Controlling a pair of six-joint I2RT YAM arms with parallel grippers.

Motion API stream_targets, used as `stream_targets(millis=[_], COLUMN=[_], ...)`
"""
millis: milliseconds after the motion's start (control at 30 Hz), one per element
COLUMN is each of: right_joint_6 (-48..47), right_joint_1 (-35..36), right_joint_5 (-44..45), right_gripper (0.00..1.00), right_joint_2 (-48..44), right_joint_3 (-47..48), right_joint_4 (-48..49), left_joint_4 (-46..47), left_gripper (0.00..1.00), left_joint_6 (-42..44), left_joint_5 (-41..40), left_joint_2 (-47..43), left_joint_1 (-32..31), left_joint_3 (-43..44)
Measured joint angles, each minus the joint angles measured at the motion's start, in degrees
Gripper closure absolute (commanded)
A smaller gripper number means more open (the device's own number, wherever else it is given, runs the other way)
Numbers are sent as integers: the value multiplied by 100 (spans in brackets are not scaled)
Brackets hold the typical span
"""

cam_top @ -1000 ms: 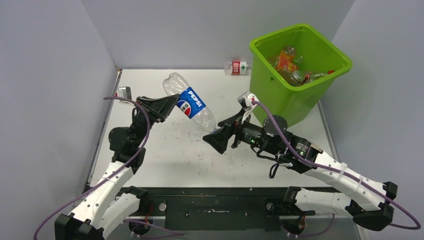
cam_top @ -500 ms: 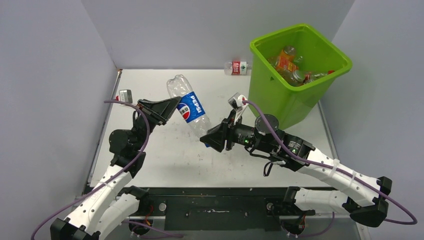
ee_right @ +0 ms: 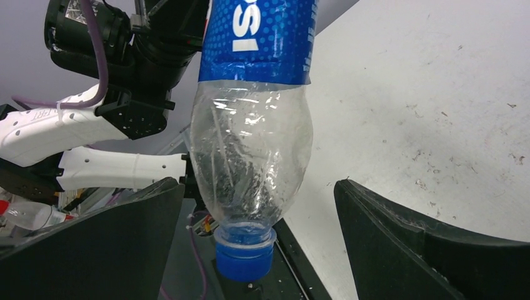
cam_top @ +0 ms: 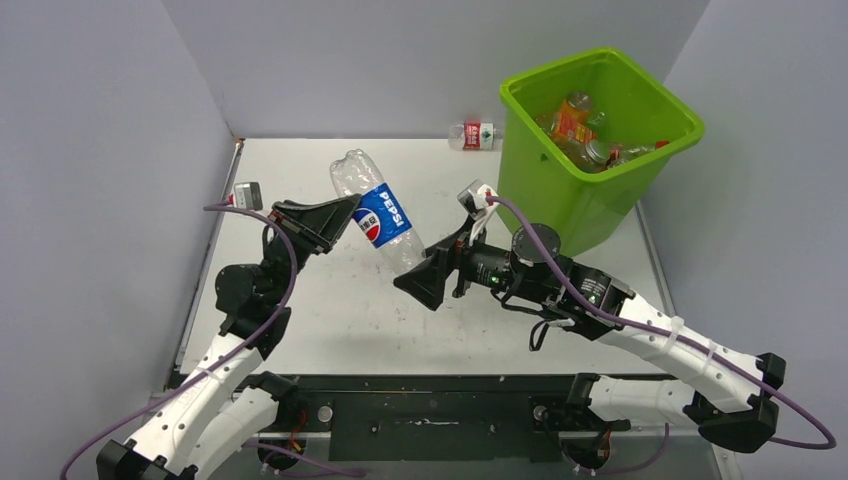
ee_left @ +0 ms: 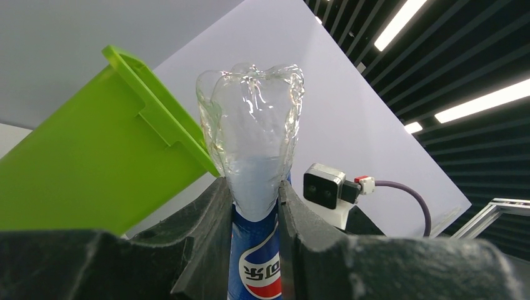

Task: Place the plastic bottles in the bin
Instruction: Pick up the plastic bottle from the corner of the board, then place the plastic bottle in the trash bin.

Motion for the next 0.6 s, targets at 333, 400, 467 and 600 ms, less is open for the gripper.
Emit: stream_targets(millis=[333,400,467,600], right_joint_6=[157,116,-35,-546], right_joint_1=[42,44,87,68], right_joint_5=[-284,-201,118,1554], right_gripper=[95,95,95,95], right_joint_2=[466,437,433,439], right_joint_3=[-7,20,245,1462], right_joint_4=[278,197,-122,-997], left_joint_4=[-109,-149,-317,-708], left_gripper=[45,1,4,4], left_joint_6=[129,201,319,553], left_joint_5=[-98,-129,-225,-645], left_joint_2=[-68,-94,-173,-546], left_joint_1=[-212,-245,-271,-302], left_joint_3=[0,2,2,0])
